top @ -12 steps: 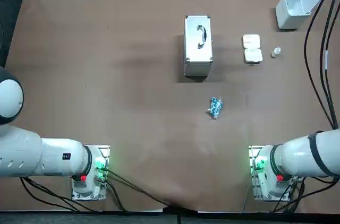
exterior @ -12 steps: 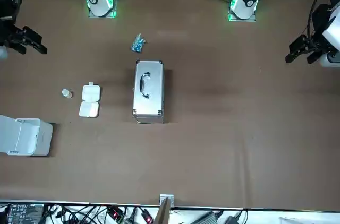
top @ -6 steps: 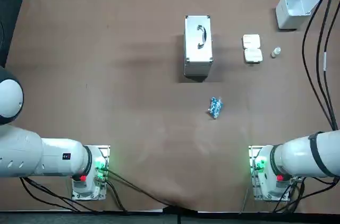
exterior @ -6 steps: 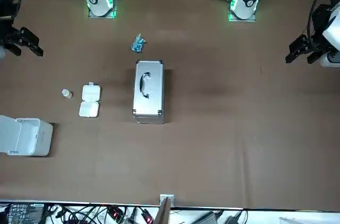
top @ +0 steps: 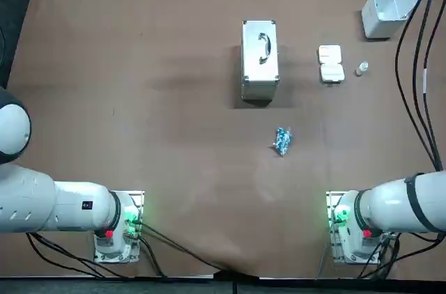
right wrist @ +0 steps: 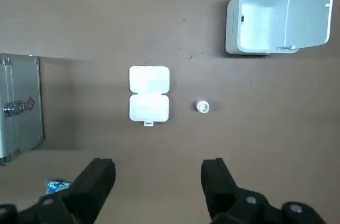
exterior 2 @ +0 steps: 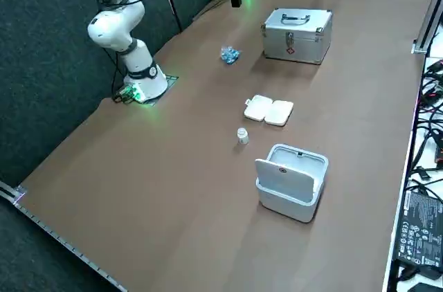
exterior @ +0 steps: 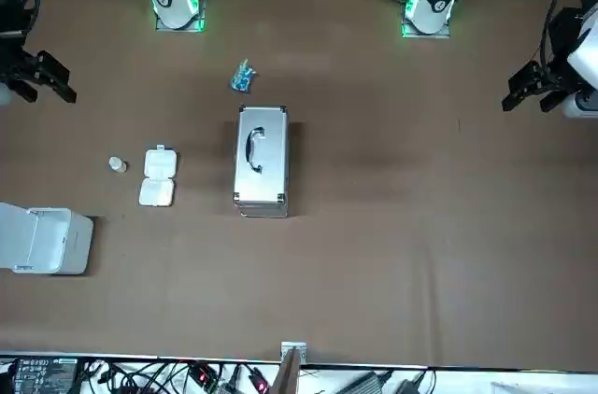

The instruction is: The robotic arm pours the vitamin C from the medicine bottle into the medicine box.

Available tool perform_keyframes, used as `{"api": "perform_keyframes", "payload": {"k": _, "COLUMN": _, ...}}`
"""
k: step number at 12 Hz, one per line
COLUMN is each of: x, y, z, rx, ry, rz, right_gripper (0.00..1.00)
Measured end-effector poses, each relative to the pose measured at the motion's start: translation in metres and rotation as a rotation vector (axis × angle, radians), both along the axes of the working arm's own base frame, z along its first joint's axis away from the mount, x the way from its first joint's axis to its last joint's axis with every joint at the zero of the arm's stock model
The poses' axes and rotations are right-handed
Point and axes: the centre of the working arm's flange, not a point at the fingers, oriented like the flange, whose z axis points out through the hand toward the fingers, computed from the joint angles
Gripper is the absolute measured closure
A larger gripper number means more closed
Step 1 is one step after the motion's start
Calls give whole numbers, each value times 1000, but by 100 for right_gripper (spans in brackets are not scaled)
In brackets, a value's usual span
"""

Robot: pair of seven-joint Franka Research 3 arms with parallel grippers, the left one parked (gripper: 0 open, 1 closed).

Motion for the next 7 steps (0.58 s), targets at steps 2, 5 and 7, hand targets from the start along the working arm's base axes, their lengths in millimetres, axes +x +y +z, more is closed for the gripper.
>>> {"api": "perform_keyframes", "payload": {"k": 2, "x": 1, "y": 3, "z": 0, "rx": 27, "ry": -9, "rz": -1, "right_gripper": 0}}
{"api": "perform_keyframes", "payload": {"k": 5, "x": 2, "y": 3, "z": 1, "rx": 36, "ry": -14, "rz": -1, "right_gripper": 0}}
{"api": "perform_keyframes", "payload": {"k": 7, "x": 2, "y": 3, "z": 1, "rx": 37, "ry": -15, "rz": -1, "right_gripper": 0}}
